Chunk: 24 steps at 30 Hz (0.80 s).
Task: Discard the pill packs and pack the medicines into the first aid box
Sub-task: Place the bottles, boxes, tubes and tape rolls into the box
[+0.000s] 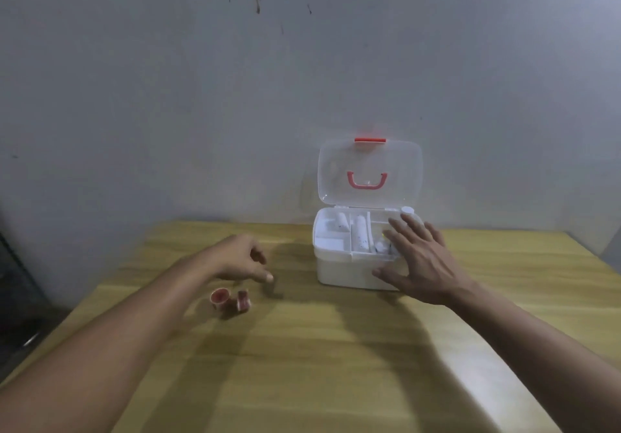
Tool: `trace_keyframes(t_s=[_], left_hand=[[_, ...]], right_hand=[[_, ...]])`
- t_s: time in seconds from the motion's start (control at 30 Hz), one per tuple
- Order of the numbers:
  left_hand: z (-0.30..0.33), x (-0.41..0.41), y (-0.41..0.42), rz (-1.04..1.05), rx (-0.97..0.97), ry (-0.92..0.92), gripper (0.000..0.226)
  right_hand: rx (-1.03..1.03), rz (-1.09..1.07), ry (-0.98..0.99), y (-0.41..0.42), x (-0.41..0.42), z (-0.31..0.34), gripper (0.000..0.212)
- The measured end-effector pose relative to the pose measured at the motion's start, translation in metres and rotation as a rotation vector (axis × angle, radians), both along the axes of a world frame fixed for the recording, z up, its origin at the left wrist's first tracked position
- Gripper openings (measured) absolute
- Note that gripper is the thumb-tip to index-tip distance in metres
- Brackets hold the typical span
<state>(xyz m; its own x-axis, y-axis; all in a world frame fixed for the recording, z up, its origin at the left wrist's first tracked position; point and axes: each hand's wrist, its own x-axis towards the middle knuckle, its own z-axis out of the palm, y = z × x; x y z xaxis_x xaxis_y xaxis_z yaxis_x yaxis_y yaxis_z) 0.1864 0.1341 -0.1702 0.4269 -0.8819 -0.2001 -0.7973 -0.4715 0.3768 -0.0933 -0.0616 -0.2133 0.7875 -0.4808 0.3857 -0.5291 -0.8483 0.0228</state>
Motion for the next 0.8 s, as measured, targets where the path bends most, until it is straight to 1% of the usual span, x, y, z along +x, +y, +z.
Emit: trace_keyframes(t_s=[0.03,0.1,0.17,0.2,0.27,0.33,0.37,0.47,0.63,0.73,0.8], left_hand=[[-0.001,0.001,0.008,-0.002,0.068,0.004,0.053],[-0.003,0.003,0.02,0.005,0.14,0.047,0.071],[-0.008,0.002,0.029,0.015,0.182,0.134,0.078],[-0.011,0.001,0.032,0.011,0.201,0.129,0.077],[-0.021,0.001,0.037,0.007,0.198,0.007,0.07],[-0.031,0.0,0.041,0.03,0.097,-0.087,0.06],[-0.035,0.0,0.043,0.044,0.039,-0.095,0.056],[-0.045,0.001,0.046,0.06,-0.098,-0.087,0.044],[-0.044,0.001,0.037,0.024,-0.21,-0.056,0.018],[-0.028,-0.006,0.02,0.006,-0.265,-0.035,0.019],[-0.013,-0.014,0.005,0.011,-0.319,0.017,0.022]], right_hand=[[-0.003,-0.007,0.004,0.001,0.001,0.0,0.09],[-0.014,-0.022,0.013,0.002,0.002,0.0,0.091],[-0.013,-0.031,0.02,0.003,0.002,0.001,0.091],[-0.012,-0.034,0.018,0.003,0.002,0.001,0.091],[-0.01,-0.036,0.01,0.004,0.002,0.001,0.09],[-0.005,-0.035,0.0,0.004,0.002,0.0,0.089],[-0.002,-0.035,-0.002,0.005,0.001,0.001,0.088],[0.002,-0.035,-0.005,0.006,0.001,0.002,0.087],[0.013,-0.033,0.007,0.005,0.001,0.002,0.086],[0.011,-0.031,0.008,0.005,0.0,0.003,0.086],[0.005,-0.025,0.007,0.005,-0.001,0.001,0.085]])
